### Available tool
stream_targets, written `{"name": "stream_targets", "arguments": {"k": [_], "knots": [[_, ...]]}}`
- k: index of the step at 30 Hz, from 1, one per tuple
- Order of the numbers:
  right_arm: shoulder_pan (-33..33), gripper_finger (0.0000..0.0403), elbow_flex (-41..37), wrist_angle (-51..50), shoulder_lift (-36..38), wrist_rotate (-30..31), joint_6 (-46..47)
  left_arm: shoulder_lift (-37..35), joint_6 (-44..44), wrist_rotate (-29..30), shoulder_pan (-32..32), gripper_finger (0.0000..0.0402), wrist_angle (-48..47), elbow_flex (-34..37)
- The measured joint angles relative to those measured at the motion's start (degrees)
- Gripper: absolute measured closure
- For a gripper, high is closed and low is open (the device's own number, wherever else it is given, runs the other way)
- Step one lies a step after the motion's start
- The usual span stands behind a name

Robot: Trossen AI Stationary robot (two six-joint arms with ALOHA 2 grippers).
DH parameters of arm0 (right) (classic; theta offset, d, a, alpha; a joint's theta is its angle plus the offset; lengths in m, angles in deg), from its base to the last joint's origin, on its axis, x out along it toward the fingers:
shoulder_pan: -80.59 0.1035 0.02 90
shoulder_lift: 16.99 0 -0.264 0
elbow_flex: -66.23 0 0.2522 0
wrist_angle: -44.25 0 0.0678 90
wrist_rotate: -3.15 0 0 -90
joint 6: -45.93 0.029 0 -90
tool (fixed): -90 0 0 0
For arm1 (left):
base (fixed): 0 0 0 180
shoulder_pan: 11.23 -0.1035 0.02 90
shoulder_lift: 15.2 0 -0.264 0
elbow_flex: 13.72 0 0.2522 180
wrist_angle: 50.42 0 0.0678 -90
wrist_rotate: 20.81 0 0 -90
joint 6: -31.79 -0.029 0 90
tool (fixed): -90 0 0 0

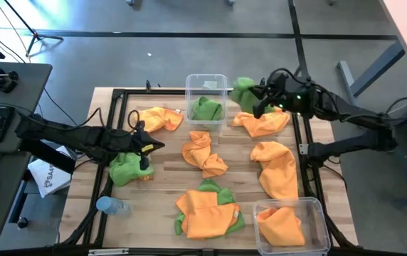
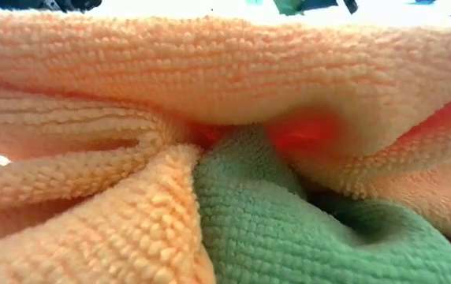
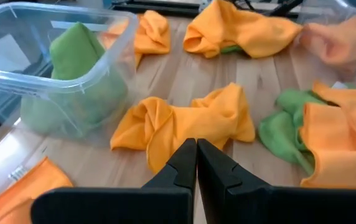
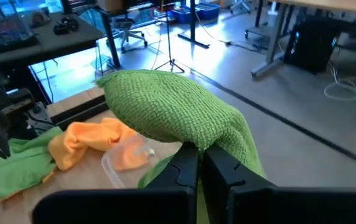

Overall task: Sort microfiber towel by color & place in baskets
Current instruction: Put the green microfiber towel into the top transparent bin

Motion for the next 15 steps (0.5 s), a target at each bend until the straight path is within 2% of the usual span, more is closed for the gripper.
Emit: {"name": "stream_targets", "arguments": {"k": [8,15], "knots": [[0.0,0.0403,14.0,0.0,-13.7,-0.1,-5.9,-6.1,1.0,0.0,0.0,0.0402,0.2,4.2],[-2.3,0.0403,23.0,0.0,-24.0,-0.2,-9.5,-8.1,3.3,0.0,0.0,0.0402,1.1,6.4]]}}
